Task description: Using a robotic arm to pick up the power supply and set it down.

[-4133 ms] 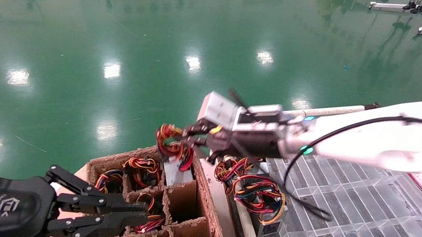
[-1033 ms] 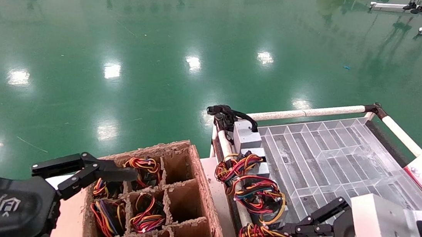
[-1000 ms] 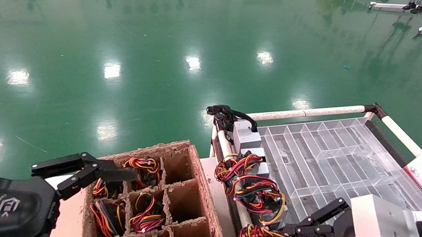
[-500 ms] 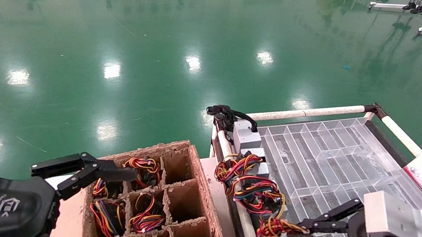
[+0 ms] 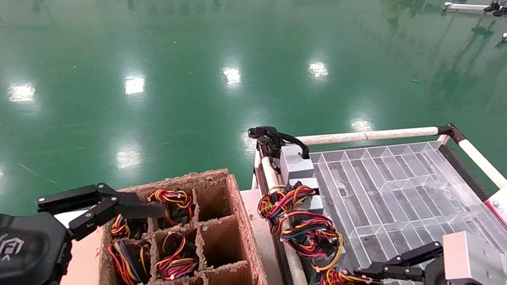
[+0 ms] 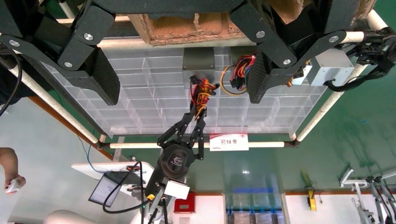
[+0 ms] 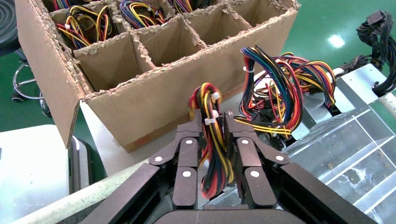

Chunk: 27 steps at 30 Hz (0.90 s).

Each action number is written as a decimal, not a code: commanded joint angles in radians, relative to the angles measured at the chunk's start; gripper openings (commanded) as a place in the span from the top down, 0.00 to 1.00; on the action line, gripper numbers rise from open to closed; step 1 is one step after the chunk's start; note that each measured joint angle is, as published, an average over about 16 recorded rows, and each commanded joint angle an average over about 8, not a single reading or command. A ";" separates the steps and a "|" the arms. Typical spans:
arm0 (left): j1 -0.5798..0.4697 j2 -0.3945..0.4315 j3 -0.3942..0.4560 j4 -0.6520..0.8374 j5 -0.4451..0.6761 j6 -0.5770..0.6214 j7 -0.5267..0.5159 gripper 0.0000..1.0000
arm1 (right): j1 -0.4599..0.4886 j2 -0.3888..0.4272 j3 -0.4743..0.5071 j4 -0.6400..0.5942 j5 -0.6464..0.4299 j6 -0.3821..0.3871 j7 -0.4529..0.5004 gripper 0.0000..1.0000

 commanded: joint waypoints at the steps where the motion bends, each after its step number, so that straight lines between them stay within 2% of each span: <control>1: 0.000 0.000 0.000 0.000 0.000 0.000 0.000 0.00 | 0.000 0.000 0.000 0.002 0.000 0.000 0.000 0.00; 9: 0.000 0.000 0.000 0.000 0.000 0.000 0.000 0.00 | 0.005 -0.002 0.002 0.006 0.009 -0.006 0.004 0.00; 19: 0.000 0.000 0.000 0.001 0.000 0.000 0.000 0.00 | 0.001 -0.028 0.027 -0.061 0.156 -0.076 0.043 0.00; 27: -0.001 0.000 0.000 0.002 -0.001 0.000 0.001 0.00 | -0.034 -0.041 0.060 -0.044 0.190 -0.072 0.051 0.00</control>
